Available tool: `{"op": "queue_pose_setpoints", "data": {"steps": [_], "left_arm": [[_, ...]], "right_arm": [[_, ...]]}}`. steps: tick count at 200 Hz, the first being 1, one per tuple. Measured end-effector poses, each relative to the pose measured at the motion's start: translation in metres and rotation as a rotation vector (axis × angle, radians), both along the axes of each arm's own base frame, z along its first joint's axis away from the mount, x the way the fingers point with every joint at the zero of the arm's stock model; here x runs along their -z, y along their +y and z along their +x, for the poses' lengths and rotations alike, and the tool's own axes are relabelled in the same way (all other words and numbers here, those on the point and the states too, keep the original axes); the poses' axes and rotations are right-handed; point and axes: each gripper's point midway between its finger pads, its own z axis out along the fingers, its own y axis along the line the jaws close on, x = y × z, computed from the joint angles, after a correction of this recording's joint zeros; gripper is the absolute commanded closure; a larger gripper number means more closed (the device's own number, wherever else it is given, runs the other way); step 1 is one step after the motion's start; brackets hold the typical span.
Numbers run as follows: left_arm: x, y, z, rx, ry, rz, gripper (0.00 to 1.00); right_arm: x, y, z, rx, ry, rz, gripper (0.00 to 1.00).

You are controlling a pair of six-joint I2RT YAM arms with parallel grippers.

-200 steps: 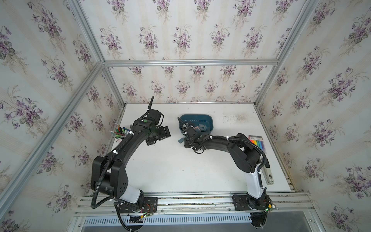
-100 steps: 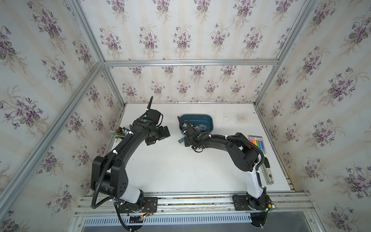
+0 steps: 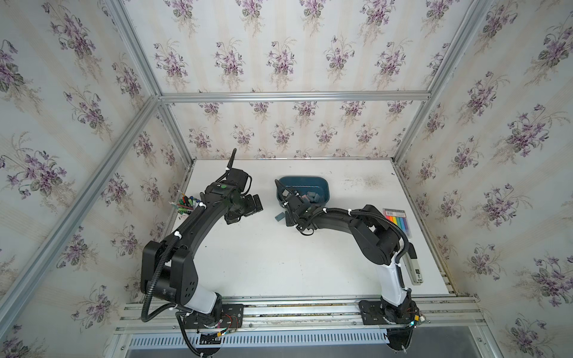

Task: Put the eraser in the storage box
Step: Pick up the eraser from the center of the board, then place the eraser in the storage box.

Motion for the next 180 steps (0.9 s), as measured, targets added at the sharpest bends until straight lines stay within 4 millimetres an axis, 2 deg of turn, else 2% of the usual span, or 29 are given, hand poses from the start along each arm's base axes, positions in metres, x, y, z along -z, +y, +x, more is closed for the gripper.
{"op": "queue_pose_setpoints", "data": {"steps": [66, 90, 114, 148, 165, 180], "left_arm": [[0.0, 0.0, 0.0, 0.001, 0.0, -0.002, 0.01], [0.001, 0.0, 0.0, 0.001, 0.005, -0.001, 0.01], [0.003, -0.001, 0.0, 0.002, 0.011, -0.001, 0.01], [0.008, -0.003, -0.001, 0.006, 0.025, -0.008, 0.01], [0.01, -0.004, 0.0, 0.008, 0.028, -0.01, 0.01], [0.011, -0.005, -0.001, 0.011, 0.033, -0.012, 0.01]], "right_arm": [[-0.009, -0.006, -0.02, -0.03, 0.047, 0.012, 0.79], [-0.024, -0.009, -0.024, -0.032, 0.036, 0.023, 0.8], [-0.05, -0.011, -0.023, -0.029, 0.002, 0.05, 0.79], [-0.099, -0.009, -0.006, -0.018, -0.074, 0.089, 0.77], [-0.119, -0.014, 0.014, 0.003, -0.106, 0.104, 0.76], [-0.128, -0.022, 0.033, 0.021, -0.121, 0.107, 0.76]]}}
